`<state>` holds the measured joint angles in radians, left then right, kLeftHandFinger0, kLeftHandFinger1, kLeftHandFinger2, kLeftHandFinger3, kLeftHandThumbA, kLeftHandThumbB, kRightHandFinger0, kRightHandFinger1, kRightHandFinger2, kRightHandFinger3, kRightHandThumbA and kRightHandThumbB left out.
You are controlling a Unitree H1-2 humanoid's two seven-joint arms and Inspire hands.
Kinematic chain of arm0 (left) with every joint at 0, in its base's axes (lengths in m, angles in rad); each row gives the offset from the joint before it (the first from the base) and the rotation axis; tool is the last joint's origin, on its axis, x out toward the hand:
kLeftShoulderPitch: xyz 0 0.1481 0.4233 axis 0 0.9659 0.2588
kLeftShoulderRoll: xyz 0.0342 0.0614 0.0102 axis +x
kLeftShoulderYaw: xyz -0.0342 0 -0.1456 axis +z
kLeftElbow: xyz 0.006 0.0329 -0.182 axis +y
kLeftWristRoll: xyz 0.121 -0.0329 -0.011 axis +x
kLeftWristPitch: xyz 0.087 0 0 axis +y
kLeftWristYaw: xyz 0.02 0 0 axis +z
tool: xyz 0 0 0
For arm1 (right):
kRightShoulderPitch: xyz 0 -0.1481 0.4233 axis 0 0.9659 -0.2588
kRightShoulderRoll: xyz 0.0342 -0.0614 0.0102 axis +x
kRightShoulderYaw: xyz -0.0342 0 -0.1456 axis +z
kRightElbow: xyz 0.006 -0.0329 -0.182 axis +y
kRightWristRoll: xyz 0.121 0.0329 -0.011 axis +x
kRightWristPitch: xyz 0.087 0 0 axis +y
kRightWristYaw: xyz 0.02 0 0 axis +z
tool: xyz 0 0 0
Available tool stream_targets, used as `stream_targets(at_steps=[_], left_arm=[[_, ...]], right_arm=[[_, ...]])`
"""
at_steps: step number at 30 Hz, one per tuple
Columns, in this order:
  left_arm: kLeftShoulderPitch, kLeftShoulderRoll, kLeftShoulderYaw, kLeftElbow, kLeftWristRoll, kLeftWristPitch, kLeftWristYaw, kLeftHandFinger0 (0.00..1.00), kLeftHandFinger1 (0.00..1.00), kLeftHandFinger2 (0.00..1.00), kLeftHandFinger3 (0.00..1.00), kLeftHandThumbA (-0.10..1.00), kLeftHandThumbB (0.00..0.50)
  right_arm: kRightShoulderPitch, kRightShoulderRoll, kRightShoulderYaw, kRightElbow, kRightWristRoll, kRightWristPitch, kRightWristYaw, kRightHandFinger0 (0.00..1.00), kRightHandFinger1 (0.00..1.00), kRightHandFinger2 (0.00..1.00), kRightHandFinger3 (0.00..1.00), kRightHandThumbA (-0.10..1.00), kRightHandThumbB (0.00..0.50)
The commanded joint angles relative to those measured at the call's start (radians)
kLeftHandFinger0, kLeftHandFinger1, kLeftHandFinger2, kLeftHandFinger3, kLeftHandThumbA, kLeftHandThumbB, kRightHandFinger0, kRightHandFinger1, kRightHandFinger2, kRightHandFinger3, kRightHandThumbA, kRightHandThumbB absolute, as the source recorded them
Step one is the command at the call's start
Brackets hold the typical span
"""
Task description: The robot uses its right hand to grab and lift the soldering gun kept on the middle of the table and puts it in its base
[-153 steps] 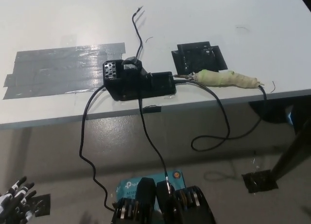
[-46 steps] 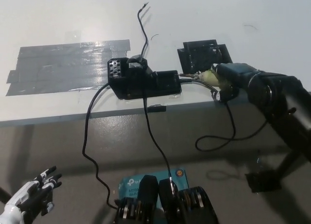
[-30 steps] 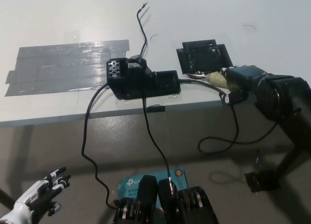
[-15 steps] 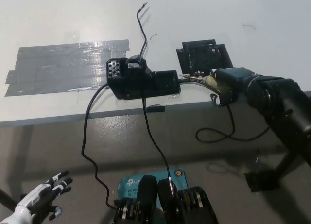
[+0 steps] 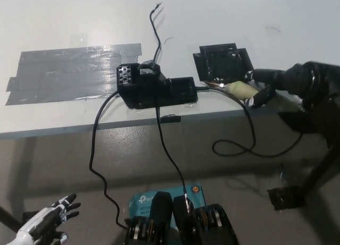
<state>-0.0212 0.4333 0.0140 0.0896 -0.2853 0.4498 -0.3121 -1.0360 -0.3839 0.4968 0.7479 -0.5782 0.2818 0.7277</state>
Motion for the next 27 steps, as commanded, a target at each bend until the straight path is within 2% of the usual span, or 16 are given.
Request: stream_targets(at_steps=[1,4,6,8,10,12,14,18,21,23,25,26,27], left_arm=[[0.008,0.031,0.011,-0.035,0.0,-0.011,-0.035,1.0,1.0,1.0,1.0,0.84,0.122],[0.009,0.031,0.012,-0.025,-0.003,-0.021,-0.048,1.0,1.0,1.0,1.0,0.87,0.113],[0.011,0.032,0.009,-0.029,0.003,-0.018,-0.047,1.0,1.0,1.0,1.0,0.95,0.085],[0.012,0.031,0.015,-0.027,-0.004,-0.02,-0.052,1.0,1.0,1.0,1.0,0.98,0.096],[0.011,0.031,0.015,-0.019,-0.002,-0.031,-0.059,1.0,1.0,1.0,1.0,1.0,0.077],[0.011,0.031,0.018,-0.024,-0.001,-0.034,-0.061,1.0,1.0,1.0,1.0,1.0,0.104],[0.012,0.03,0.02,-0.026,-0.003,-0.028,-0.06,1.0,1.0,1.0,1.0,1.0,0.096],[0.009,0.036,0.01,-0.025,0.014,-0.044,-0.062,1.0,1.0,1.0,1.0,1.0,0.136],[0.009,0.028,0.014,-0.021,0.009,-0.044,-0.06,1.0,1.0,1.0,1.0,1.0,0.138],[0.014,0.025,0.02,-0.028,-0.002,-0.031,-0.06,1.0,1.0,1.0,1.0,1.0,0.153],[0.014,0.03,0.015,-0.023,0.006,-0.05,-0.064,1.0,1.0,1.0,1.0,1.0,0.138],[0.014,0.031,0.013,-0.023,0.009,-0.054,-0.065,1.0,1.0,1.0,1.0,1.0,0.139],[0.014,0.031,0.014,-0.024,0.008,-0.053,-0.064,1.0,1.0,1.0,1.0,1.0,0.129]], right_arm=[[-0.073,-0.035,-0.023,-0.006,0.045,0.028,0.081,1.0,1.0,1.0,1.0,0.37,0.5],[-0.074,-0.034,-0.022,0.007,0.046,0.02,0.079,1.0,1.0,1.0,1.0,0.38,0.5],[-0.071,-0.036,-0.019,0.005,0.044,0.018,0.077,1.0,1.0,1.0,1.0,0.39,0.5],[-0.067,-0.037,-0.014,-0.005,0.037,0.013,0.069,1.0,1.0,1.0,1.0,0.4,0.5],[-0.053,-0.041,-0.011,-0.031,0.029,0.018,0.062,1.0,1.0,1.0,1.0,0.38,0.5],[-0.051,-0.051,0.025,-0.026,-0.007,-0.044,0.044,1.0,1.0,1.0,1.0,0.41,0.5],[-0.044,-0.056,0.051,-0.032,-0.028,-0.049,0.034,1.0,1.0,1.0,1.0,0.47,0.5],[-0.026,-0.052,0.061,-0.031,-0.043,-0.041,-0.005,1.0,1.0,1.0,1.0,0.44,0.5],[-0.012,-0.059,0.064,-0.051,-0.057,-0.039,-0.029,1.0,1.0,1.0,1.0,0.43,0.498],[-0.005,-0.064,0.075,-0.056,-0.082,-0.06,-0.063,1.0,1.0,1.0,1.0,0.45,0.48],[0.008,-0.072,0.081,-0.073,-0.108,-0.079,-0.123,1.0,1.0,1.0,1.0,0.4,0.437],[0.009,-0.072,0.082,-0.072,-0.111,-0.079,-0.129,1.0,1.0,1.0,1.0,0.4,0.432],[0.015,-0.077,0.091,-0.085,-0.135,-0.071,-0.149,1.0,1.0,1.0,1.0,0.39,0.389]])
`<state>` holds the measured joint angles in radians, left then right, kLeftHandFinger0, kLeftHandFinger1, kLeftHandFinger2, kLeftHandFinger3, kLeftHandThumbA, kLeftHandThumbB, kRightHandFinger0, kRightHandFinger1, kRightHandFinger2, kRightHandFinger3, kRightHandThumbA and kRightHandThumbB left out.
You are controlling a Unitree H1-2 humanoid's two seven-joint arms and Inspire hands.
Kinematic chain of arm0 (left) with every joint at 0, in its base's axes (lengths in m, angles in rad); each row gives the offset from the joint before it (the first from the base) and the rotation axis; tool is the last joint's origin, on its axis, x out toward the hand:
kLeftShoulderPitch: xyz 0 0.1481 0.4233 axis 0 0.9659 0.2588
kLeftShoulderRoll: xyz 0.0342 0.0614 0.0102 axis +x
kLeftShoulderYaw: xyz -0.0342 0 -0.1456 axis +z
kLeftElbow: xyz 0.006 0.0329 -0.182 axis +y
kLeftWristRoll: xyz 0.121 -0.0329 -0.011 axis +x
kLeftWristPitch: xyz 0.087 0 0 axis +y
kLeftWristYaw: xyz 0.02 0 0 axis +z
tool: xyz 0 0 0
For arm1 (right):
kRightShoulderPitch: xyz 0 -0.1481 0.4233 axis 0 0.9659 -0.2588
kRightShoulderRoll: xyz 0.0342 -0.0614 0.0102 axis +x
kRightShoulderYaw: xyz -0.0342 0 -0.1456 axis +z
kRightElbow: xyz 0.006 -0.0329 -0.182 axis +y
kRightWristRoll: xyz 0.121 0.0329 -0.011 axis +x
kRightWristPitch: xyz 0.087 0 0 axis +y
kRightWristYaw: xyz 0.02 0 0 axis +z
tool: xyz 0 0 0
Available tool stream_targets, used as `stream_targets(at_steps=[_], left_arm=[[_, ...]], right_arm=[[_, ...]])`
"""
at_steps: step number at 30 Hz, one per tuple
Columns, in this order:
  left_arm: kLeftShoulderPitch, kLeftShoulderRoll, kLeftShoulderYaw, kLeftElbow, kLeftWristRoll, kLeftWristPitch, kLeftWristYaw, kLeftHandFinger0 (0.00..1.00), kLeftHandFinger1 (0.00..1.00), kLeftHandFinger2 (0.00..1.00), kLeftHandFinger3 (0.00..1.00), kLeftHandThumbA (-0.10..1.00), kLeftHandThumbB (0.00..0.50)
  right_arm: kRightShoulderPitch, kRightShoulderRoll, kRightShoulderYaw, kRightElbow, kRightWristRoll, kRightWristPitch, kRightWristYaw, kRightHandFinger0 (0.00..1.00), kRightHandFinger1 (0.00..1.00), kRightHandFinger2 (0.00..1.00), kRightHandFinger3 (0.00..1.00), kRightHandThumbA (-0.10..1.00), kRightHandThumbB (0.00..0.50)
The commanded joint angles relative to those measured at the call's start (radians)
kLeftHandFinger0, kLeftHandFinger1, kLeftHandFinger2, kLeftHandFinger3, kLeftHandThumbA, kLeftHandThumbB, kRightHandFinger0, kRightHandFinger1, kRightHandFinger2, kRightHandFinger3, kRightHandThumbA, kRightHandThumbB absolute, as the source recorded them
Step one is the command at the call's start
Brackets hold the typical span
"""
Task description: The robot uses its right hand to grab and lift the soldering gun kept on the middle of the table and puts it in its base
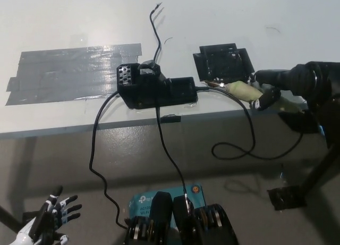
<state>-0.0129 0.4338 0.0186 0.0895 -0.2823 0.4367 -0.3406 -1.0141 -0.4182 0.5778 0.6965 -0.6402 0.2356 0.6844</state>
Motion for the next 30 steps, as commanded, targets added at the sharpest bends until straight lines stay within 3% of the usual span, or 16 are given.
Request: stream_targets(at_steps=[1,7,8,10,14,16,17,19,20,21,23,26,28,29,30], left_arm=[[0.006,0.03,0.009,-0.024,0.006,-0.041,-0.035,1.0,1.0,1.0,1.0,1.0,0.126],[0.005,0.02,0.008,-0.023,0.003,-0.041,-0.04,1.0,1.0,1.0,1.0,1.0,0.146],[0.005,0.019,0.007,-0.02,0.003,-0.045,-0.042,1.0,1.0,1.0,1.0,1.0,0.157],[0.003,0.018,0.007,-0.024,0.002,-0.038,-0.041,1.0,1.0,1.0,1.0,1.0,0.135],[0.001,0.02,-0.003,-0.031,0.014,-0.058,-0.044,1.0,1.0,1.0,1.0,1.0,0.157],[0.0,0.018,-0.004,-0.041,0.012,-0.053,-0.041,1.0,1.0,1.0,1.0,1.0,0.163],[-0.001,0.017,-0.002,-0.044,0.005,-0.051,-0.046,1.0,1.0,1.0,1.0,1.0,0.166],[-0.007,0.021,-0.007,-0.038,0.011,-0.058,-0.05,1.0,1.0,1.0,1.0,1.0,0.171],[-0.011,0.023,-0.009,-0.04,0.014,-0.058,-0.051,1.0,1.0,1.0,1.0,1.0,0.167],[-0.015,0.022,-0.01,-0.042,0.015,-0.054,-0.05,1.0,1.0,1.0,1.0,1.0,0.195],[-0.025,0.018,-0.011,-0.045,0.016,-0.042,-0.045,1.0,1.0,1.0,1.0,1.0,0.199],[-0.034,0.019,-0.015,-0.045,0.018,-0.041,-0.051,1.0,1.0,1.0,1.0,1.0,0.187],[-0.04,0.018,-0.018,-0.045,0.021,-0.044,-0.052,1.0,1.0,1.0,1.0,1.0,0.203],[-0.047,0.017,-0.021,-0.045,0.024,-0.041,-0.053,1.0,1.0,1.0,1.0,1.0,0.204],[-0.047,0.021,-0.024,-0.048,0.03,-0.047,-0.057,1.0,1.0,1.0,1.0,1.0,0.194]], right_arm=[[-0.006,-0.042,0.013,-0.031,-0.083,-0.021,-0.118,1.0,1.0,1.0,1.0,0.38,0.384],[0.027,-0.041,0.041,-0.038,-0.186,-0.016,-0.286,1.0,1.0,1.0,1.0,0.33,0.319],[0.038,-0.031,0.04,-0.03,-0.202,-0.021,-0.352,1.0,1.0,1.0,1.0,0.31,0.289],[0.046,-0.022,0.04,-0.026,-0.215,-0.021,-0.401,1.0,1.0,1.0,1.0,0.3,0.258],[0.058,-0.012,0.041,-0.03,-0.233,-0.023,-0.456,1.0,1.0,0.9,1.0,0.3,0.262],[0.062,-0.011,0.042,-0.034,-0.234,-0.02,-0.45,1.0,1.0,0.95,1.0,0.32,0.25],[0.061,-0.007,0.042,-0.031,-0.235,-0.017,-0.449,1.0,1.0,0.93,1.0,0.32,0.254],[0.052,0.003,0.043,-0.018,-0.229,-0.002,-0.418,1.0,1.0,1.0,1.0,0.36,0.231],[0.05,0.004,0.04,-0.017,-0.227,0.001,-0.412,1.0,1.0,1.0,1.0,0.36,0.235],[0.049,0.012,0.028,-0.006,-0.209,-0.003,-0.413,1.0,1.0,1.0,1.0,0.31,0.241],[0.055,0.013,0.014,-0.016,-0.196,-0.015,-0.42,1.0,1.0,1.0,1.0,0.28,0.282],[0.051,0.015,0.011,-0.013,-0.183,-0.027,-0.399,1.0,1.0,1.0,1.0,0.3,0.273],[0.046,0.017,0.006,-0.02,-0.158,-0.038,-0.348,0.41,0.47,0.66,1.0,0.26,0.27],[0.049,0.011,0.001,-0.026,-0.157,-0.036,-0.347,0.37,0.44,0.61,1.0,0.26,0.269],[0.043,0.019,0.001,-0.015,-0.148,-0.037,-0.323,0.11,0.15,0.37,1.0,0.17,0.277]])
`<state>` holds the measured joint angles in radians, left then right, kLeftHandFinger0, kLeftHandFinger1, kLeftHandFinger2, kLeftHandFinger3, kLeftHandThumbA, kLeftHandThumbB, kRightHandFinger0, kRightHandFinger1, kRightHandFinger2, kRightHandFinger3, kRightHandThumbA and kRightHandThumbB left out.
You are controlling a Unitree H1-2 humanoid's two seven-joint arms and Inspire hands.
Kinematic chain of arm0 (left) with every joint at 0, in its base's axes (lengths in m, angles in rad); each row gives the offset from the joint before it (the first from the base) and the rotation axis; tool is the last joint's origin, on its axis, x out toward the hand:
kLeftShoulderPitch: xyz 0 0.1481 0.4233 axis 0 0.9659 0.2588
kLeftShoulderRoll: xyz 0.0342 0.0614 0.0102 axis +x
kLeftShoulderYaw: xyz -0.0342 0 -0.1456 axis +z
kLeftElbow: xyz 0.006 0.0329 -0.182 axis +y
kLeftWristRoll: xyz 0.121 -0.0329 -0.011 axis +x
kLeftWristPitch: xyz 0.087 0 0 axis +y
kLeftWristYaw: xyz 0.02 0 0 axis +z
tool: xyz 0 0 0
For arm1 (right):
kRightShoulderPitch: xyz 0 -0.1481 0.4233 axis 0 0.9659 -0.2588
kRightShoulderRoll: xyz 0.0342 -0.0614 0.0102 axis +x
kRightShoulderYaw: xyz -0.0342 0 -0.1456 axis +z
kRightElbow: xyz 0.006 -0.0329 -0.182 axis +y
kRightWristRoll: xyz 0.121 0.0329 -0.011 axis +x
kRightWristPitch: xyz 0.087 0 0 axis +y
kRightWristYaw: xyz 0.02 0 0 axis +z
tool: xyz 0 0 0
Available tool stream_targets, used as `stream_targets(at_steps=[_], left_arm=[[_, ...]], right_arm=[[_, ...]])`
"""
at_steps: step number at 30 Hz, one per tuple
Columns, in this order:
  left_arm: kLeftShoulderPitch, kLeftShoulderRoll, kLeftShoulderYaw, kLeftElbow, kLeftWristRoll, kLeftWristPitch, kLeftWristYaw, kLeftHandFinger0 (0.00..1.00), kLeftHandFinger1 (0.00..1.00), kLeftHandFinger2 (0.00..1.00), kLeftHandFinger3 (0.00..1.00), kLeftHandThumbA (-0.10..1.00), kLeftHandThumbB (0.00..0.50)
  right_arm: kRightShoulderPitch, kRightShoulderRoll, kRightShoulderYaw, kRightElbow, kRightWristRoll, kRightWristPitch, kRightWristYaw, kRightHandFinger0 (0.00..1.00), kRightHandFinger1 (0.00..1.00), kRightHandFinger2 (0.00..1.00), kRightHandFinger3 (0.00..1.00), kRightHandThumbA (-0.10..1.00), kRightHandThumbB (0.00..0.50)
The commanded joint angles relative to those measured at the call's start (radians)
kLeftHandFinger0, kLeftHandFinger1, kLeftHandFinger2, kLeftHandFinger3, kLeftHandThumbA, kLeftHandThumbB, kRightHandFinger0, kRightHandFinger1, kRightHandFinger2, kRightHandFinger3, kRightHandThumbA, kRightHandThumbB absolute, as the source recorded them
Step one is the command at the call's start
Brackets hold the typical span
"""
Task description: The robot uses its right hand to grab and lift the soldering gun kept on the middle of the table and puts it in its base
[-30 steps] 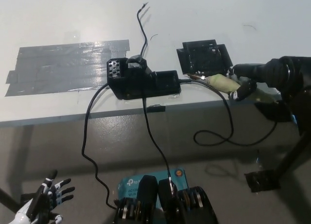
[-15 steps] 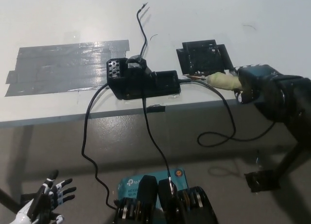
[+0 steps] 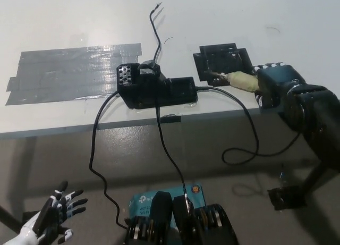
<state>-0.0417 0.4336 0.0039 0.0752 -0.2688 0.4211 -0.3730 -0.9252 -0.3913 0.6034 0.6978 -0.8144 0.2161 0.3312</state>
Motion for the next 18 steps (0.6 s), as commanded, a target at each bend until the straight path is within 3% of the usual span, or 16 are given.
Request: stream_targets(at_steps=[1,2,3,4,5,6,8,11,13,15,16,17,18], left_arm=[[-0.022,0.02,-0.009,-0.039,0.016,-0.025,-0.024,1.0,1.0,1.0,1.0,1.0,0.189],[-0.024,0.019,-0.008,-0.038,0.018,-0.021,-0.023,1.0,1.0,1.0,1.0,1.0,0.197],[-0.027,0.026,-0.012,-0.043,0.019,-0.015,-0.029,1.0,1.0,1.0,1.0,1.0,0.187],[-0.03,0.03,-0.016,-0.048,0.025,-0.007,-0.028,1.0,1.0,1.0,1.0,1.0,0.184],[-0.031,0.03,-0.017,-0.048,0.026,-0.006,-0.028,1.0,1.0,1.0,1.0,1.0,0.184],[-0.033,0.033,-0.02,-0.047,0.027,-0.006,-0.034,1.0,1.0,1.0,1.0,1.0,0.192],[-0.033,0.036,-0.025,-0.045,0.025,-0.005,-0.043,1.0,1.0,1.0,1.0,1.0,0.188],[-0.035,0.041,-0.032,-0.039,0.018,-0.011,-0.064,1.0,1.0,1.0,1.0,1.0,0.191],[-0.037,0.046,-0.038,-0.043,0.022,-0.007,-0.067,1.0,1.0,1.0,1.0,1.0,0.194],[-0.043,0.05,-0.041,-0.048,0.013,0.007,-0.078,1.0,1.0,1.0,1.0,1.0,0.2],[-0.048,0.049,-0.041,-0.044,0.008,0.007,-0.083,1.0,1.0,1.0,1.0,1.0,0.208],[-0.05,0.047,-0.042,-0.042,0.007,0.006,-0.085,1.0,1.0,1.0,1.0,1.0,0.209],[-0.053,0.047,-0.045,-0.042,0.007,0.006,-0.087,1.0,1.0,1.0,1.0,1.0,0.232]], right_arm=[[-0.054,-0.003,-0.022,0.0,0.023,-0.009,0.04,0.0,0.01,0.27,1.0,0.12,0.277],[-0.059,0.004,-0.023,0.01,0.024,0.016,0.068,0.0,0.0,0.21,1.0,0.06,0.279],[-0.065,0.003,-0.021,0.014,0.034,0.024,0.118,0.03,0.12,0.41,1.0,-0.04,0.275],[-0.075,0.003,-0.007,0.027,0.026,0.04,0.165,0.0,0.1,0.47,1.0,0.0,0.261],[-0.077,0.003,-0.006,0.029,0.025,0.042,0.171,0.0,0.09,0.47,1.0,0.0,0.258],[-0.076,0.003,-0.008,0.033,0.029,0.063,0.198,0.01,0.13,0.56,1.0,0.02,0.303],[-0.072,0.001,-0.008,0.032,0.036,0.108,0.259,0.04,0.19,0.63,1.0,0.03,0.343],[-0.065,-0.002,-0.008,0.055,0.046,0.149,0.317,0.04,0.14,0.54,1.0,0.02,0.355],[-0.069,-0.002,-0.004,0.064,0.047,0.188,0.361,0.0,0.02,0.41,1.0,0.07,0.389],[-0.075,-0.003,0.011,0.076,0.042,0.182,0.388,0.04,0.11,0.48,1.0,0.16,0.434],[-0.078,-0.004,0.015,0.077,0.043,0.18,0.402,0.17,0.25,0.63,1.0,0.19,0.452],[-0.078,-0.006,0.016,0.075,0.043,0.182,0.41,0.23,0.31,0.68,1.0,0.19,0.451],[-0.08,-0.01,0.038,0.07,0.025,0.172,0.431,0.31,0.45,0.81,1.0,0.27,0.479]])
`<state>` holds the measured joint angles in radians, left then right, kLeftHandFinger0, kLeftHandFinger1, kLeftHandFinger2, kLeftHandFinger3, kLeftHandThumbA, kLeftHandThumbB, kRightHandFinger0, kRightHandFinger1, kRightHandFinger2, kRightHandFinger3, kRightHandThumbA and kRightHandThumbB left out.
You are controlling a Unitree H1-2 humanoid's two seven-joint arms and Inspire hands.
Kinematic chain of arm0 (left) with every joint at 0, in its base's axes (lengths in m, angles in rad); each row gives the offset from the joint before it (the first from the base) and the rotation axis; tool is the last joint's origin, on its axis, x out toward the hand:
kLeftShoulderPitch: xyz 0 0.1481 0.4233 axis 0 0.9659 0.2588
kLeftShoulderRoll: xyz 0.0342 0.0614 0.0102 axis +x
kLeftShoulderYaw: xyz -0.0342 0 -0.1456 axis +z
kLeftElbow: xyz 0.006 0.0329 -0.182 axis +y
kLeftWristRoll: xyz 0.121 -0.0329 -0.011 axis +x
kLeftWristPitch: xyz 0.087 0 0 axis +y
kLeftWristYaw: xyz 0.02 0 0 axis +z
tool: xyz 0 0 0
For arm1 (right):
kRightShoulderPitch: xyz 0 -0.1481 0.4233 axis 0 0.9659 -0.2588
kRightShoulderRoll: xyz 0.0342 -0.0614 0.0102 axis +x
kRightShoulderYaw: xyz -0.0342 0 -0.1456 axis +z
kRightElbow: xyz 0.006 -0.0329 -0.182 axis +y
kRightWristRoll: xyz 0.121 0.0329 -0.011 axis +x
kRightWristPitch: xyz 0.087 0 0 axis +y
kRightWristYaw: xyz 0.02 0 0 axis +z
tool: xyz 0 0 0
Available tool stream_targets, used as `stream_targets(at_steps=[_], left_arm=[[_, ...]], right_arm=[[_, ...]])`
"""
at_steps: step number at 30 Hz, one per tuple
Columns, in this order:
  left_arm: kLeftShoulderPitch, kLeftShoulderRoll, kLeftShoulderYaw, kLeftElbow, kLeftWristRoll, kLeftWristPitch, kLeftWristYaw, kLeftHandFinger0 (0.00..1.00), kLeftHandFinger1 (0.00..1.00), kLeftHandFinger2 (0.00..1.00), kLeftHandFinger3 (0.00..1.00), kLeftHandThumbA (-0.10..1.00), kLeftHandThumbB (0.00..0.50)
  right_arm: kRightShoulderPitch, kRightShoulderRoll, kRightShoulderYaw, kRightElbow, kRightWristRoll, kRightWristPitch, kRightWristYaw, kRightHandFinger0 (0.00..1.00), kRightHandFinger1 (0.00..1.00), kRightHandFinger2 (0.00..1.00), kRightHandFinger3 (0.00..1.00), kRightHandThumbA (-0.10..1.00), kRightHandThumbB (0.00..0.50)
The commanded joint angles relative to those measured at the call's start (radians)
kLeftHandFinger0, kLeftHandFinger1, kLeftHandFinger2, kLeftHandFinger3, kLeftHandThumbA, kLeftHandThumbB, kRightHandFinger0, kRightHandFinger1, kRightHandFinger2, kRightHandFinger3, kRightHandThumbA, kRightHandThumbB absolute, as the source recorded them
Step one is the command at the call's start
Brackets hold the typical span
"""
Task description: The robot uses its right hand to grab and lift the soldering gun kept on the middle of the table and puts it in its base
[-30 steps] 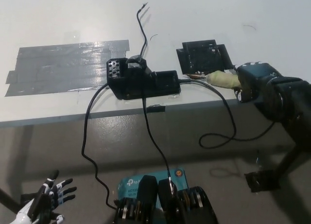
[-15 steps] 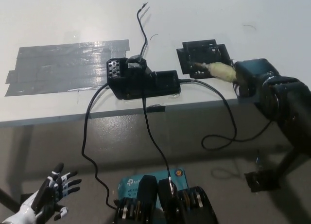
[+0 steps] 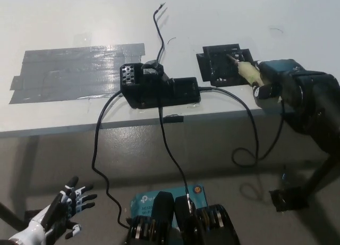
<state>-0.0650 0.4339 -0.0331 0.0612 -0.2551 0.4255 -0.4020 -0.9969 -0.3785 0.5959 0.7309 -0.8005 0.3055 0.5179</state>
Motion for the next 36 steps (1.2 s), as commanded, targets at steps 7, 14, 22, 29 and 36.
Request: stream_targets(at_steps=[7,14,22,29,36], left_arm=[[-0.041,0.052,-0.018,-0.025,-0.008,-0.006,-0.083,1.0,1.0,1.0,1.0,1.0,0.309],[-0.048,0.053,-0.023,-0.028,-0.007,-0.009,-0.099,1.0,1.0,1.0,1.0,1.0,0.355],[-0.048,0.047,-0.014,-0.018,-0.019,-0.007,-0.118,1.0,1.0,1.0,1.0,1.0,0.363],[-0.029,0.026,-0.018,-0.032,-0.023,0.006,-0.116,1.0,1.0,1.0,1.0,1.0,0.355],[-0.019,0.018,-0.029,-0.019,-0.028,-0.006,-0.134,1.0,1.0,1.0,1.0,1.0,0.369]], right_arm=[[-0.004,-0.012,0.102,0.026,-0.014,0.126,0.312,0.49,0.67,1.0,1.0,0.42,0.5],[0.003,0.013,0.169,0.03,-0.095,0.165,0.356,0.02,0.22,0.72,1.0,0.53,0.5],[0.094,0.042,0.122,-0.024,-0.206,0.165,0.136,0.0,0.0,0.36,1.0,0.47,0.5],[0.189,0.076,-0.041,-0.045,-0.316,0.165,-0.034,0.1,0.53,0.73,1.0,0.25,0.421],[0.245,0.094,-0.117,-0.045,-0.357,0.165,-0.047,0.0,0.0,0.24,1.0,-0.1,0.186]])
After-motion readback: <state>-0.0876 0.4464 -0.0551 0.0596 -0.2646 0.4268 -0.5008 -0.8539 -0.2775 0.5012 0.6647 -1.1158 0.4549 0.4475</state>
